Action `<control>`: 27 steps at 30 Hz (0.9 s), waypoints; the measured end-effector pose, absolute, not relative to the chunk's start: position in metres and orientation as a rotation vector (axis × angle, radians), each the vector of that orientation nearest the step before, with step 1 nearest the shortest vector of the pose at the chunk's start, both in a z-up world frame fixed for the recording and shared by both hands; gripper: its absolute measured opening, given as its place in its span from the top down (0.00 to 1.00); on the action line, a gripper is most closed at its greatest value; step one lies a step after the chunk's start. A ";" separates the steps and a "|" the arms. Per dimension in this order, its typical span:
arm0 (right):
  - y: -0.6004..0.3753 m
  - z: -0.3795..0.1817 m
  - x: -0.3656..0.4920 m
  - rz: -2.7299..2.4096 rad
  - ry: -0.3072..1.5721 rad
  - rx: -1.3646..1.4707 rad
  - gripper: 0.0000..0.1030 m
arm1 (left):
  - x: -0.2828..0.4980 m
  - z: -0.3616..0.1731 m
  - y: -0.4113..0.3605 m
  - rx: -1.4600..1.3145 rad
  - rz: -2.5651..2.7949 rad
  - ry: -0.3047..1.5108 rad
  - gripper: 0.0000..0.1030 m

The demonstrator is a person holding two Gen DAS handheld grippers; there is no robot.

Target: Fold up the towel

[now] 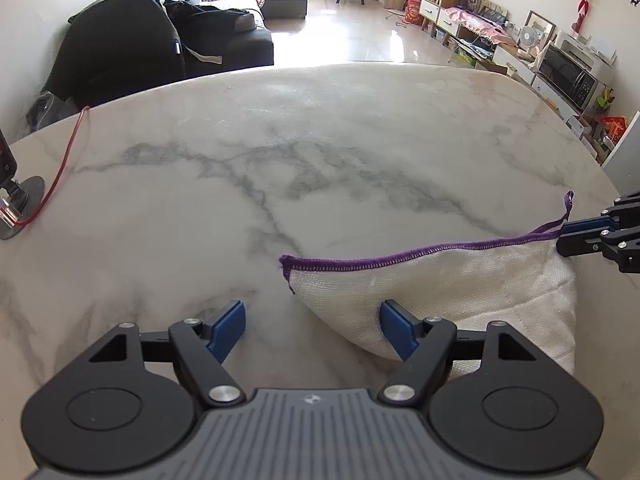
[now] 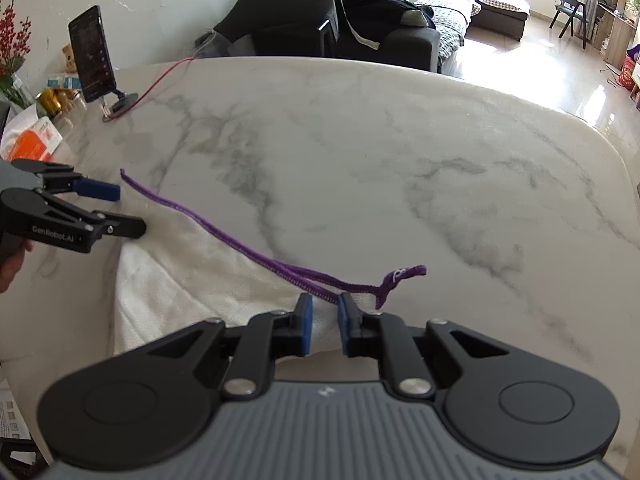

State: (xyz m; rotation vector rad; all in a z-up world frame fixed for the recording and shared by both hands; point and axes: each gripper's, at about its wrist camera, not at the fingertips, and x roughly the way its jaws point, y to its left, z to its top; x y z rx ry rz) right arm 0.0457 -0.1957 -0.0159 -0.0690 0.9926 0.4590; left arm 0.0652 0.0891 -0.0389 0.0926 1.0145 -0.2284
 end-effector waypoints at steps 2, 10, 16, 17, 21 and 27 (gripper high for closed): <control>-0.195 -0.011 0.044 0.454 0.988 -0.080 0.75 | 0.064 -0.035 0.086 0.097 -0.213 1.023 0.27; -0.183 0.011 0.033 0.438 0.960 -0.142 0.16 | 0.051 -0.016 0.069 0.145 -0.153 1.019 0.22; -0.182 0.029 0.023 0.385 0.947 -0.116 0.00 | 0.038 0.001 0.065 0.108 -0.141 1.023 0.20; -0.182 0.031 0.022 0.371 0.949 -0.111 0.00 | 0.034 0.005 0.063 0.096 -0.137 1.017 0.18; -0.184 0.034 0.013 0.332 0.972 -0.117 0.00 | 0.018 0.017 0.059 0.066 -0.108 0.996 0.01; -0.187 0.037 -0.008 0.227 0.999 -0.115 0.00 | -0.008 0.031 0.050 0.038 -0.068 0.999 0.01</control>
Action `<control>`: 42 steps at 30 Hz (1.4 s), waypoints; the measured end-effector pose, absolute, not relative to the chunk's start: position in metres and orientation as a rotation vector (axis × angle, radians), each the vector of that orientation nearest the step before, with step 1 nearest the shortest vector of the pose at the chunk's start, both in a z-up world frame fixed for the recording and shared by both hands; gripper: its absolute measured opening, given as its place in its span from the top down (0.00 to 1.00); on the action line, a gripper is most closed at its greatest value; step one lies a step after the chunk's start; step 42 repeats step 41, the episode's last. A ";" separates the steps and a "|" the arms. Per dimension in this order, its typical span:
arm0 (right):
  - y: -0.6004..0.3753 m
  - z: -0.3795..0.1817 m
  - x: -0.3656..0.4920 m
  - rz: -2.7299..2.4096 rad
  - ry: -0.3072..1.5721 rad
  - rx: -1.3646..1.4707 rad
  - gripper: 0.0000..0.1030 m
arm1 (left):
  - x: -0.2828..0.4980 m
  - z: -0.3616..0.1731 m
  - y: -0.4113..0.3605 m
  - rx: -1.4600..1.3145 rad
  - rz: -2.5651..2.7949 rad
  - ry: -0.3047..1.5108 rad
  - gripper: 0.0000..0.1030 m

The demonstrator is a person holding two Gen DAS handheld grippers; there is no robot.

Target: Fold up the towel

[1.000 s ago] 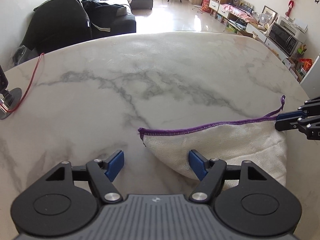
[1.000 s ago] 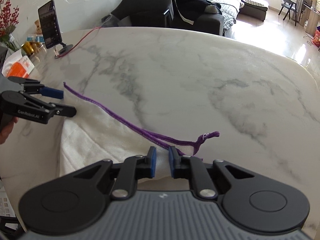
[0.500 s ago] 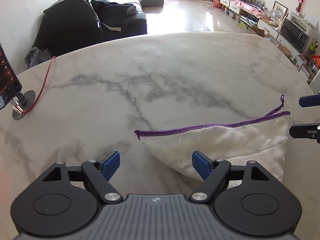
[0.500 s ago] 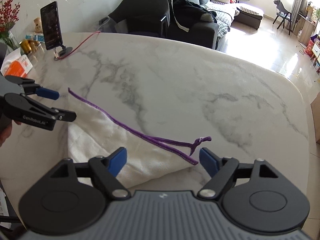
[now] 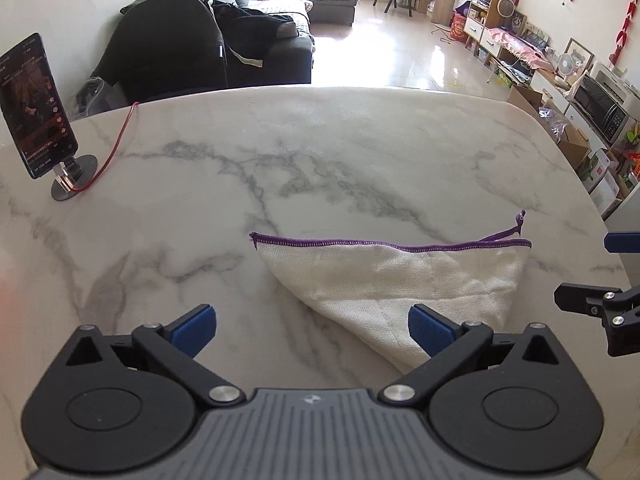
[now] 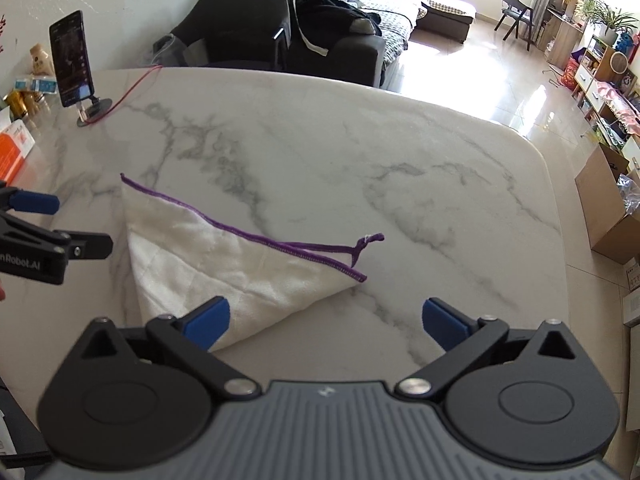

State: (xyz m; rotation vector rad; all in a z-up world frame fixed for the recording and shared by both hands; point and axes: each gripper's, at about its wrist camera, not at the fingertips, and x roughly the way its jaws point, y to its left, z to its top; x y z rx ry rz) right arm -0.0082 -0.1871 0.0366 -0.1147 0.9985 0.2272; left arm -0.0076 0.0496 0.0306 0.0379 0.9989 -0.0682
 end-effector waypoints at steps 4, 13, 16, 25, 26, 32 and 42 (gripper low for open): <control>-0.193 0.042 -0.018 0.188 1.047 -0.058 0.00 | -0.023 0.042 0.041 0.048 -0.006 0.981 0.01; -0.192 0.049 -0.036 0.152 1.050 -0.080 0.00 | -0.051 0.049 0.012 0.118 -0.066 0.976 0.01; -0.192 0.048 -0.039 0.161 1.064 -0.066 0.00 | -0.059 0.047 0.005 0.120 -0.075 0.983 0.01; -0.185 0.051 -0.060 0.121 1.106 -0.078 0.00 | -0.081 0.045 -0.011 0.130 -0.043 1.014 0.01; -0.185 0.052 -0.062 0.113 1.105 -0.083 0.00 | -0.083 0.046 -0.012 0.135 -0.042 1.011 0.01; -0.190 0.056 -0.066 0.107 1.083 -0.082 0.00 | -0.078 0.044 -0.013 0.115 -0.048 1.030 0.01; -0.193 0.052 -0.063 0.118 1.082 -0.081 0.00 | -0.074 0.034 -0.013 0.099 -0.080 1.065 0.01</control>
